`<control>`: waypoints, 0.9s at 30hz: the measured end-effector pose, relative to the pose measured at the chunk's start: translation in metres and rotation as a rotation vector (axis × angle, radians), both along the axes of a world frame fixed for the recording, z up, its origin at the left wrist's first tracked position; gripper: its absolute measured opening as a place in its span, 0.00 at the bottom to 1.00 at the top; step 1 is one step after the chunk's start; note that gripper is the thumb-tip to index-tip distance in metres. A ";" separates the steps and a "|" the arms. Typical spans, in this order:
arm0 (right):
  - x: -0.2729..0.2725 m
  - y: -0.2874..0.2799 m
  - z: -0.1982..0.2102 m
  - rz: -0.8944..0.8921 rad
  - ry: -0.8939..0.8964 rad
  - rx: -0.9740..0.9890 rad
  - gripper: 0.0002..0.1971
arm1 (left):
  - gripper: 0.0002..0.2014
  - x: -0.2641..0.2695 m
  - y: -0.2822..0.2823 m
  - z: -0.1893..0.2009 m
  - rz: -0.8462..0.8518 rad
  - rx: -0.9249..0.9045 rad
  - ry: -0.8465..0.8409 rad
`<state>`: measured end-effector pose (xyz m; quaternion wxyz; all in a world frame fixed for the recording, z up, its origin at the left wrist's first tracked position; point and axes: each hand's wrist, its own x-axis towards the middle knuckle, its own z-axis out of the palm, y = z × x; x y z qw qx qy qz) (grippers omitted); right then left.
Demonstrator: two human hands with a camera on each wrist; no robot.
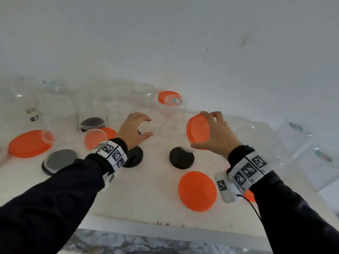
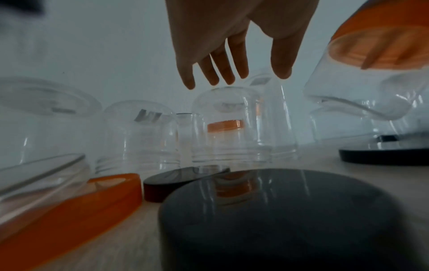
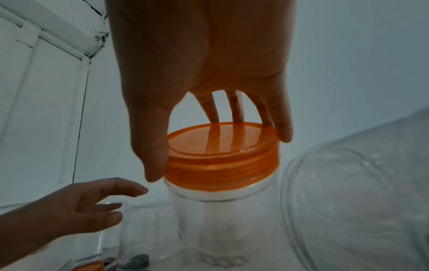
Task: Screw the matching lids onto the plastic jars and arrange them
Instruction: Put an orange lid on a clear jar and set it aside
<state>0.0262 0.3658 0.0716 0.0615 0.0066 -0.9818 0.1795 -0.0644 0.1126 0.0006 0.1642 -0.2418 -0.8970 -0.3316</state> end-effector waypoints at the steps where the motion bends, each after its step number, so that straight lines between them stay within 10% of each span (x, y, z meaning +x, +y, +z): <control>1: -0.004 0.000 -0.002 -0.019 0.010 0.000 0.52 | 0.22 -0.006 0.001 0.000 0.005 -0.043 0.043; 8: -0.034 -0.008 -0.011 -0.100 -0.021 0.068 0.51 | 0.36 -0.035 0.008 -0.006 0.058 -0.434 -0.044; 27: -0.070 -0.019 -0.044 -0.186 -0.035 0.224 0.20 | 0.28 -0.039 0.003 -0.023 -0.012 -0.173 -0.003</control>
